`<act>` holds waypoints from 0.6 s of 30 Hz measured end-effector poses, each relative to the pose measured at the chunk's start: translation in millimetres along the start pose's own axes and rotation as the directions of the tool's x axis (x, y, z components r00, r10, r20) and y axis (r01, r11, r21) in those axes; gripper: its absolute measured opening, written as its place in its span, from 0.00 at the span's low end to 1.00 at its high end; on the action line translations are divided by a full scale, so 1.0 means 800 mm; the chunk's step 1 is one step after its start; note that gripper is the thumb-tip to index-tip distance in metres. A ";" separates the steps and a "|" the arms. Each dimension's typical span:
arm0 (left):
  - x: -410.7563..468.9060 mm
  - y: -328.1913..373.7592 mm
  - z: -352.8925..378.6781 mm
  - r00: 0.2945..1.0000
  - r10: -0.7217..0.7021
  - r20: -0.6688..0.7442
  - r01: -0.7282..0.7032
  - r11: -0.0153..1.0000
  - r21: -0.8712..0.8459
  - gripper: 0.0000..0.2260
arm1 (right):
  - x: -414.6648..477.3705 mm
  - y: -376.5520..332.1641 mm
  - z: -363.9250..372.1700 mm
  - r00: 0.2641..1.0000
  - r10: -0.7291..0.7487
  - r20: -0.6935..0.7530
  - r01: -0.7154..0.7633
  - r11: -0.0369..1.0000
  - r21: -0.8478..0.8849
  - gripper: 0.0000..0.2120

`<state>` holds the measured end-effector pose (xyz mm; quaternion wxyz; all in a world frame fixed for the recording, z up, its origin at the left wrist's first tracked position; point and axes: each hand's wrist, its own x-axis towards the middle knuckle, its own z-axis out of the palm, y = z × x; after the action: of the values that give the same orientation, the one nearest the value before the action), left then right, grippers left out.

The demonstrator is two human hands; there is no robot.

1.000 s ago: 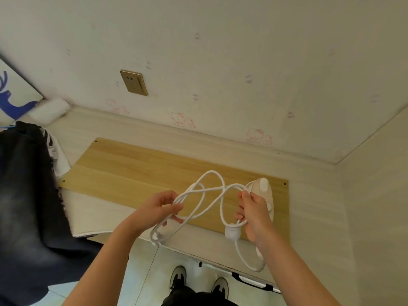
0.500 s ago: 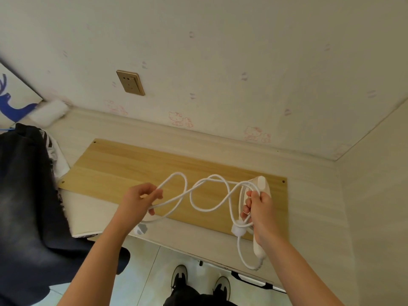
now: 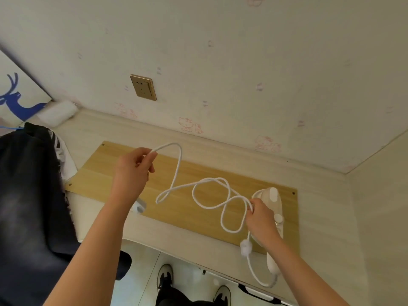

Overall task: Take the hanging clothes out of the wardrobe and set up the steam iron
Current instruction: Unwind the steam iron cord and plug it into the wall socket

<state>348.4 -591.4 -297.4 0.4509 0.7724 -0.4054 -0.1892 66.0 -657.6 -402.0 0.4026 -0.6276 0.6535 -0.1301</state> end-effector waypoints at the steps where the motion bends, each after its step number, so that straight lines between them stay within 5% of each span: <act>1: 0.007 0.000 -0.004 1.000 0.006 -0.008 -0.007 0.999 -0.053 0.07 | 0.002 -0.003 0.003 1.000 0.007 0.020 -0.006 0.999 -0.044 0.11; 7: 0.053 -0.009 -0.032 0.998 0.047 0.043 -0.038 0.982 -0.185 0.09 | 0.011 -0.073 0.031 0.996 -0.056 0.074 0.071 0.975 -0.212 0.19; 18: 0.140 -0.036 -0.113 0.924 0.199 0.328 -0.152 0.975 -0.164 0.09 | 0.020 -0.306 0.133 0.931 -0.364 0.022 0.345 0.898 0.272 0.16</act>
<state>488.3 -623.8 -266.7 0.4400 0.6560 -0.5313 -0.3063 316.2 -680.5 -311.0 0.4750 -0.6814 0.4901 -0.2643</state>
